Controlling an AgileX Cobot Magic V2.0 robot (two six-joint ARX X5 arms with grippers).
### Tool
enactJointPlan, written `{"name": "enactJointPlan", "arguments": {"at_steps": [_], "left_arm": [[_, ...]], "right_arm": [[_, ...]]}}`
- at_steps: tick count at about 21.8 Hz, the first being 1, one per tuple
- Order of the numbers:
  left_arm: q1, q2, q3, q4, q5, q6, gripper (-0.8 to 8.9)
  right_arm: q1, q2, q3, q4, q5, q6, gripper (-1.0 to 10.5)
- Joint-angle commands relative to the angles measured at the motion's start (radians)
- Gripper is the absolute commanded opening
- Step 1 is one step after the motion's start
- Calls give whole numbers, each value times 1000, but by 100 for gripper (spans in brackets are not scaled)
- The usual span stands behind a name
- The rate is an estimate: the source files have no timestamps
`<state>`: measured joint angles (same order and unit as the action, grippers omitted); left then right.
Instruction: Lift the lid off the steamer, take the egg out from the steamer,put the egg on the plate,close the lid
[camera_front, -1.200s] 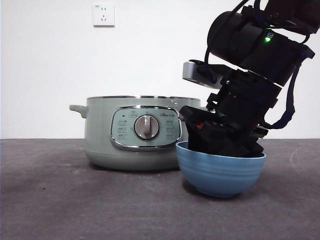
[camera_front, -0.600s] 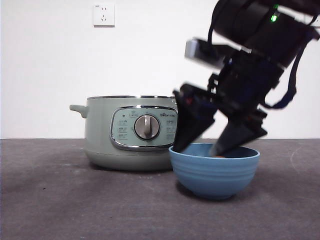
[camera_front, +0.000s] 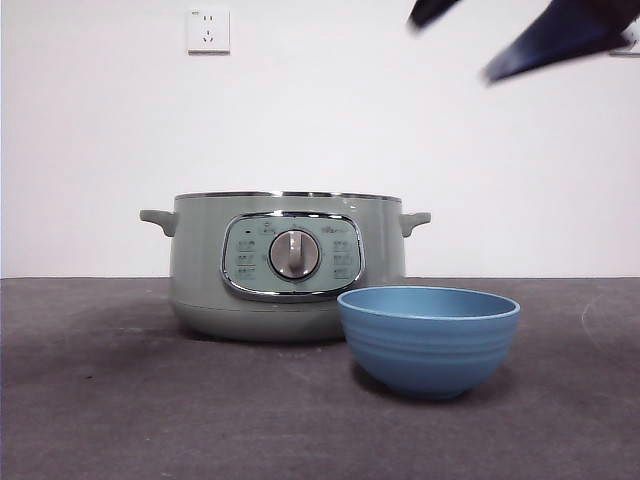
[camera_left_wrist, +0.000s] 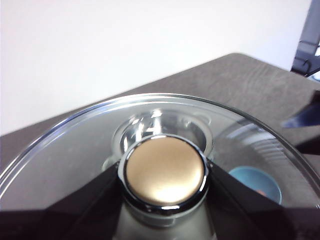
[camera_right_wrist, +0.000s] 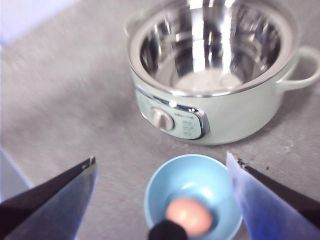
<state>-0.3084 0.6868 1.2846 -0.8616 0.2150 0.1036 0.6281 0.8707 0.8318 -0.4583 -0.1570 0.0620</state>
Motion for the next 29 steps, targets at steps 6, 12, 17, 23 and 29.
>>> {"name": "enactJointPlan", "arguments": {"at_steps": [6, 12, 17, 23, 29], "left_arm": [[-27, 308, 6, 354, 56, -11, -8], [-110, 578, 6, 632, 49, -10, -8], [-125, 710, 6, 774, 46, -10, -8], [-125, 833, 6, 901, 24, -6, -8], [-129, 933, 6, 967, 22, -6, -8]], "right_arm": [[2, -250, -11, -184, -1, 80, 442], [2, -278, -11, -234, -1, 108, 442], [2, -278, -11, -232, -1, 124, 441], [2, -278, -11, -232, -1, 133, 442], [2, -278, -11, -232, -1, 133, 442]]}}
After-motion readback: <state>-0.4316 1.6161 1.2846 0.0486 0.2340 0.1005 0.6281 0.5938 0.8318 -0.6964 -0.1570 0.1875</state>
